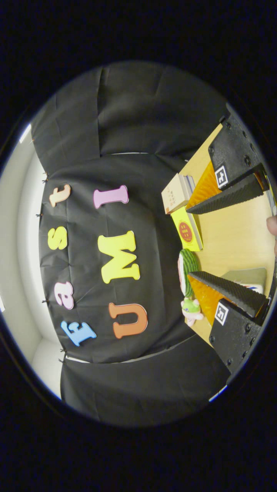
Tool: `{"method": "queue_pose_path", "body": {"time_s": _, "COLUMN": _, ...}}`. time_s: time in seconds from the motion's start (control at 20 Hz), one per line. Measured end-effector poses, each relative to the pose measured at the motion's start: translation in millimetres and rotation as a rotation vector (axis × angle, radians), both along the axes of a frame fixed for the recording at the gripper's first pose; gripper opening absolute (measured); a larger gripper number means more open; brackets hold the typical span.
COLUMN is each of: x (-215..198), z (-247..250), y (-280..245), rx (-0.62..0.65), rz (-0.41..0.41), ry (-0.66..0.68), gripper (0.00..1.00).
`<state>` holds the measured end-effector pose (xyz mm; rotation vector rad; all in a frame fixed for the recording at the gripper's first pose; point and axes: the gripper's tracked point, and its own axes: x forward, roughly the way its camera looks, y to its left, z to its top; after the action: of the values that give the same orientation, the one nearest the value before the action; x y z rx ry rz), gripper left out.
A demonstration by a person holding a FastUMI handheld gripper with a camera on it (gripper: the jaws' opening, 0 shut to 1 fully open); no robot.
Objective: Open the storage box then place both shoes into the box .Put the left shoe in first, then the right shoe, with the right side of both shoes facing outward in a uniform manner.
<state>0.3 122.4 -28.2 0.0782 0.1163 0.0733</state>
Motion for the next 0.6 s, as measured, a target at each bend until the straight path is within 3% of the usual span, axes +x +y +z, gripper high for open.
{"method": "queue_pose_path", "body": {"time_s": 0.6, "x": 1.5, "z": 0.7, "y": 16.3, "rx": -0.014, "rz": 0.03, "ry": 0.003, "gripper": 0.92}}
